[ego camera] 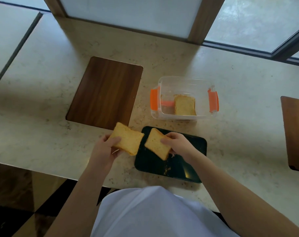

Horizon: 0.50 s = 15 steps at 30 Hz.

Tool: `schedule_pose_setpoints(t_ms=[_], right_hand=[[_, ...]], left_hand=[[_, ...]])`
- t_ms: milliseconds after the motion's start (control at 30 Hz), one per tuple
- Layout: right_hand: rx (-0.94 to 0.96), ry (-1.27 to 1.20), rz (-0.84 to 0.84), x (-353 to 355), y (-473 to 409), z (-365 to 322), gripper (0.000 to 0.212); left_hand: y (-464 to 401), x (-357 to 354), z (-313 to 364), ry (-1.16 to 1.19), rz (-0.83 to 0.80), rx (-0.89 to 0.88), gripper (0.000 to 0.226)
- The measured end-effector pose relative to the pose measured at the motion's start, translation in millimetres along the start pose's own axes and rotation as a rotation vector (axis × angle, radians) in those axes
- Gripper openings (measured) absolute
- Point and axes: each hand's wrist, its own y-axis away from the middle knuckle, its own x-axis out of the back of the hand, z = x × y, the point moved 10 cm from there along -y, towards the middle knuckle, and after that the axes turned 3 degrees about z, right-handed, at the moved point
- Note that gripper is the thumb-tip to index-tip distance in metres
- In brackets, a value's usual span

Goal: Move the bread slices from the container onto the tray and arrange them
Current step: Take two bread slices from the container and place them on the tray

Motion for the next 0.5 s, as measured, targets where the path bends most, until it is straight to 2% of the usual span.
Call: schedule_pose_setpoints(t_ms=[200, 300, 500], right_hand=[[0.120, 0.386, 0.047, -3.1, -27.6, -31.4, 0.023], [0.193, 0.598, 0.077, -6.8, -32.0, -41.9, 0.043], [0.233, 0.790, 0.091, -12.3, -30.8, -45.7, 0.040]], left_hand=[[-6.2, 19.7, -9.8, 0.041, 0.016, 0.026, 0.029], [-6.5, 21.0, -13.6, 0.028, 0.005, 0.026, 0.030], [-6.5, 21.6, -14.0, -0.024, 0.028, 0.011, 0.031]])
